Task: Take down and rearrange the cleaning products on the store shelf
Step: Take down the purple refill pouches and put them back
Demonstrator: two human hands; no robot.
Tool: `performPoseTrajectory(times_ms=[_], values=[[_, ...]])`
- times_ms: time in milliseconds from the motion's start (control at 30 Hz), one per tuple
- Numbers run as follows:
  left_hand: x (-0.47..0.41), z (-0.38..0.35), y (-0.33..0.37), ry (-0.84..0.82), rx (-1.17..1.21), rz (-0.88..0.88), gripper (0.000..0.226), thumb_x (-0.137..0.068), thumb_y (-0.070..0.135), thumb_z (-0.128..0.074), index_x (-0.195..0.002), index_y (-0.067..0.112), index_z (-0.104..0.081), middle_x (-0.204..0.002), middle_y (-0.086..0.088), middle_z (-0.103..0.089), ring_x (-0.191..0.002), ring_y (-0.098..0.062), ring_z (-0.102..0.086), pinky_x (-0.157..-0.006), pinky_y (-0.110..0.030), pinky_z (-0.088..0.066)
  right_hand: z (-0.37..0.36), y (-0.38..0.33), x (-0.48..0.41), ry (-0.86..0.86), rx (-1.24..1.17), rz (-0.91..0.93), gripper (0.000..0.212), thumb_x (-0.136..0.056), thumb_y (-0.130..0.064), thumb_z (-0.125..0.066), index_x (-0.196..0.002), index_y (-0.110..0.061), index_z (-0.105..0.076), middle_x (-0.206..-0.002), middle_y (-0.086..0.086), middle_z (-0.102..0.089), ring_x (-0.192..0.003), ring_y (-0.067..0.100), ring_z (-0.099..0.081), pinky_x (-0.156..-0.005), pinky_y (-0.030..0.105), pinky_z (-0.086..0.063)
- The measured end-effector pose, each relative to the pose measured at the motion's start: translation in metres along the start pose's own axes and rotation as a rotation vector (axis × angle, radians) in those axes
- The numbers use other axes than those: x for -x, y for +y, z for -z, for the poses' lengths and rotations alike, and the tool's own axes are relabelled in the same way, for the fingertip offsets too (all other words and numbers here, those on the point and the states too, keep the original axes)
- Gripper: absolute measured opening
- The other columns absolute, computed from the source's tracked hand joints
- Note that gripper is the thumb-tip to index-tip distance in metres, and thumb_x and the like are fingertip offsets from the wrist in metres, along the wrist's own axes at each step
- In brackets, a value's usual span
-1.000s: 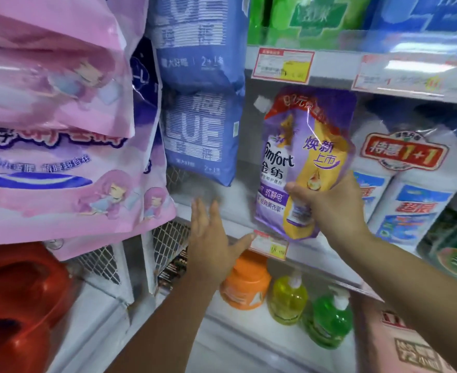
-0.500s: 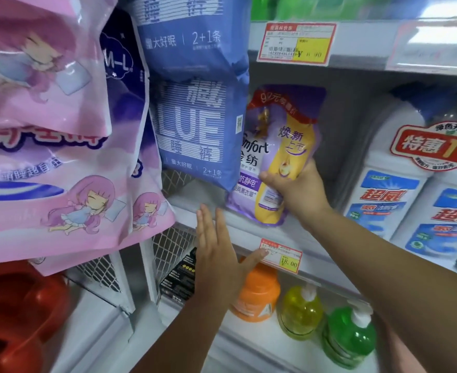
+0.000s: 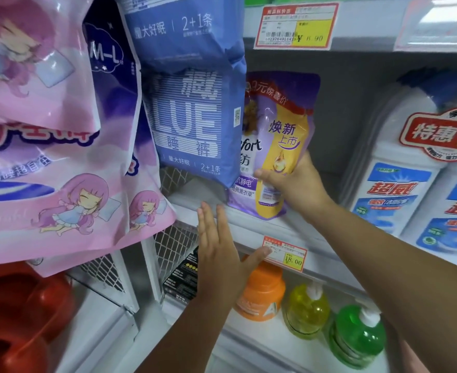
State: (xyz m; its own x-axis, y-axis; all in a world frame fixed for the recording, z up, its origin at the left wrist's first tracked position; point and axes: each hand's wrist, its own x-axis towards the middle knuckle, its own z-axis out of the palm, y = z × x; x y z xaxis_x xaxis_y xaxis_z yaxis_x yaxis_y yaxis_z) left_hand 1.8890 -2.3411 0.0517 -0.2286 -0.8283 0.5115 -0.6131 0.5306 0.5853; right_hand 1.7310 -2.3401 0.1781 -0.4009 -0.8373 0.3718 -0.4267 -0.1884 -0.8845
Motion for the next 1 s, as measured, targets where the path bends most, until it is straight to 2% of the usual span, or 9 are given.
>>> performPoseTrajectory(times_ms=[67, 100, 167, 233, 333, 400, 600, 767, 1000], values=[[0.001, -0.001, 0.0, 0.012, -0.003, -0.005, 0.123, -0.068, 0.096, -0.024, -0.157, 0.014, -0.003, -0.163, -0.005, 0.016, -0.149, -0.015, 0.019, -0.121, -0.033, 0.0, 0.0, 0.003, 0.008, -0.083, 0.001, -0.035, 0.074, -0.069, -0.024, -0.091, -0.126, -0.026, -0.044, -0.113, -0.005, -0.068, -0.103, 0.009, -0.067, -0.092, 0.031, -0.055], [0.001, -0.002, 0.0, 0.012, -0.004, -0.005, 0.123, -0.068, 0.096, -0.024, -0.157, 0.014, -0.003, -0.163, -0.006, 0.016, -0.149, -0.015, 0.019, -0.121, -0.033, 0.0, 0.001, 0.005, 0.014, -0.129, 0.0, -0.068, 0.082, -0.069, -0.023, -0.09, -0.132, -0.026, -0.038, -0.117, -0.007, -0.066, -0.105, 0.005, -0.066, -0.088, 0.026, -0.056], [0.001, -0.002, 0.0, 0.011, -0.009, -0.004, 0.123, -0.068, 0.096, -0.023, -0.157, 0.014, -0.002, -0.163, -0.006, 0.016, -0.149, -0.015, 0.02, -0.121, -0.033, 0.001, 0.004, 0.011, 0.027, -0.195, 0.012, -0.1, 0.084, -0.075, -0.014, -0.086, -0.138, -0.027, -0.031, -0.113, -0.014, -0.064, -0.092, -0.012, -0.064, -0.069, 0.008, -0.052], [0.001, -0.001, 0.0, 0.01, -0.012, -0.002, 0.123, -0.068, 0.096, -0.022, -0.157, 0.014, -0.001, -0.163, -0.006, 0.016, -0.149, -0.015, 0.02, -0.121, -0.033, 0.0, 0.009, 0.017, 0.032, -0.192, 0.033, -0.097, 0.077, -0.08, -0.007, -0.08, -0.138, -0.027, -0.034, -0.103, -0.021, -0.063, -0.076, -0.02, -0.061, -0.058, 0.004, -0.047], [0.002, 0.001, 0.001, -0.005, -0.009, 0.008, 0.123, -0.066, 0.097, -0.021, -0.157, 0.017, 0.002, -0.163, -0.004, 0.018, -0.148, -0.013, 0.022, -0.119, -0.031, 0.002, 0.01, 0.021, 0.027, -0.165, 0.08, -0.106, 0.077, -0.078, -0.011, -0.083, -0.139, -0.027, -0.04, -0.105, -0.021, -0.067, -0.086, -0.009, -0.066, -0.077, 0.02, -0.058], [0.002, 0.002, 0.001, -0.013, -0.009, 0.018, 0.124, -0.065, 0.098, -0.02, -0.156, 0.018, 0.004, -0.163, -0.003, 0.02, -0.148, -0.012, 0.024, -0.118, -0.03, 0.004, 0.009, 0.022, 0.024, -0.16, 0.089, -0.115, 0.078, -0.076, -0.013, -0.085, -0.139, -0.029, -0.042, -0.108, -0.021, -0.068, -0.092, -0.005, -0.067, -0.087, 0.028, -0.057], [0.002, 0.002, 0.002, -0.013, 0.006, 0.014, 0.123, -0.066, 0.095, -0.027, -0.156, 0.018, 0.004, -0.163, -0.004, 0.019, -0.148, -0.012, 0.023, -0.117, -0.029, 0.005, 0.007, 0.025, 0.024, -0.147, 0.124, -0.095, 0.076, -0.076, -0.019, -0.086, -0.139, -0.032, -0.044, -0.101, -0.028, -0.065, -0.079, -0.02, -0.062, -0.061, 0.001, -0.046], [0.002, 0.002, 0.001, -0.018, 0.015, 0.018, 0.123, -0.065, 0.096, -0.027, -0.156, 0.021, 0.008, -0.163, -0.001, 0.021, -0.147, -0.011, 0.024, -0.118, -0.03, 0.005, 0.001, 0.022, 0.024, -0.154, 0.175, -0.098, 0.076, -0.075, -0.023, -0.087, -0.138, -0.033, -0.044, -0.103, -0.027, -0.067, -0.079, -0.02, -0.061, -0.061, 0.0, -0.044], [0.001, 0.001, 0.0, -0.016, 0.004, 0.023, 0.124, -0.064, 0.097, -0.023, -0.156, 0.02, 0.005, -0.163, -0.004, 0.019, -0.148, -0.013, 0.022, -0.118, -0.03, 0.005, -0.014, 0.013, 0.021, -0.194, 0.213, -0.093, 0.079, -0.076, -0.021, -0.086, -0.14, -0.031, -0.04, -0.114, -0.015, -0.068, -0.087, -0.005, -0.06, -0.072, 0.01, -0.045]])
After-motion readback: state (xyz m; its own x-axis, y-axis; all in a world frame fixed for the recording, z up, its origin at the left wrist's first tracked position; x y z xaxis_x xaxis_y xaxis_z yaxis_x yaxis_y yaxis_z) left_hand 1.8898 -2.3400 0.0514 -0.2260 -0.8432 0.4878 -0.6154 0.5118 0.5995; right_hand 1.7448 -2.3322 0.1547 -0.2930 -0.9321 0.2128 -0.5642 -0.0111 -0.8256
